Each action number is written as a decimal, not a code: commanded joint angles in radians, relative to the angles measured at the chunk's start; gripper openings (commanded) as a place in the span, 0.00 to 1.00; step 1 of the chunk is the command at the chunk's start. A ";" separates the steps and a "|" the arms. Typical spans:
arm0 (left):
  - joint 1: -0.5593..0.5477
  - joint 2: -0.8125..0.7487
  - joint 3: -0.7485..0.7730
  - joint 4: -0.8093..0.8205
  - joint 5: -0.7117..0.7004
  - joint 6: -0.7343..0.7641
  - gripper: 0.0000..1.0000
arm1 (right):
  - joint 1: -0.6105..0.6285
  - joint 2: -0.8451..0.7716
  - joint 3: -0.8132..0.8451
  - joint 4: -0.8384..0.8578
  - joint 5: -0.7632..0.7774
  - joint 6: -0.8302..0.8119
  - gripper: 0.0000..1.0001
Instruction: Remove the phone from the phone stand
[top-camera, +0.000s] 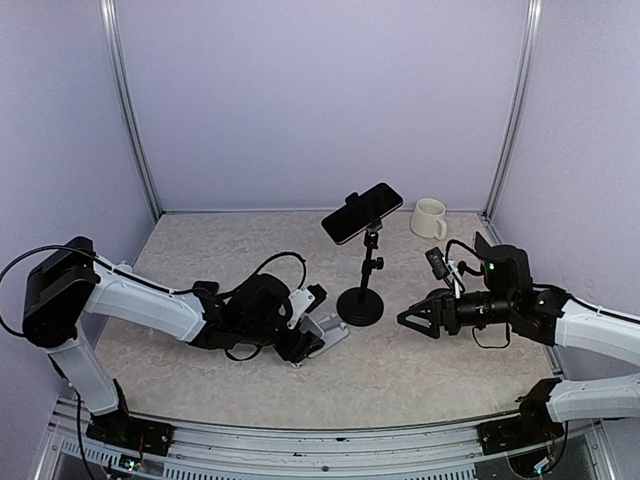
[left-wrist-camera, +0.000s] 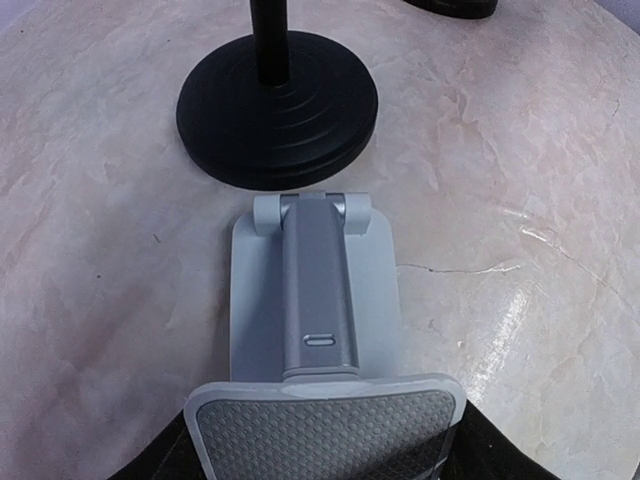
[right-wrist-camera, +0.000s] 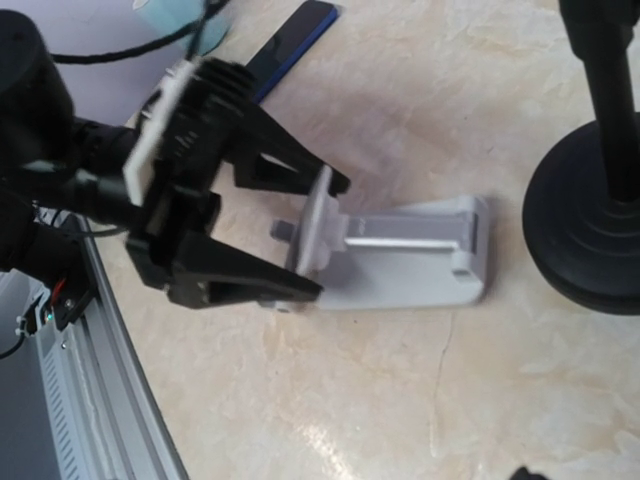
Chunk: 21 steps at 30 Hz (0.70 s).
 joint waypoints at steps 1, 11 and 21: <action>0.020 -0.100 -0.023 0.018 -0.026 -0.029 0.53 | 0.012 -0.014 -0.010 0.002 0.005 -0.004 0.82; 0.180 -0.268 -0.085 0.001 -0.058 -0.067 0.49 | 0.012 -0.011 -0.001 0.003 0.000 -0.011 0.82; 0.464 -0.351 -0.057 -0.047 -0.078 -0.125 0.49 | 0.012 -0.017 -0.001 0.007 -0.005 -0.006 0.82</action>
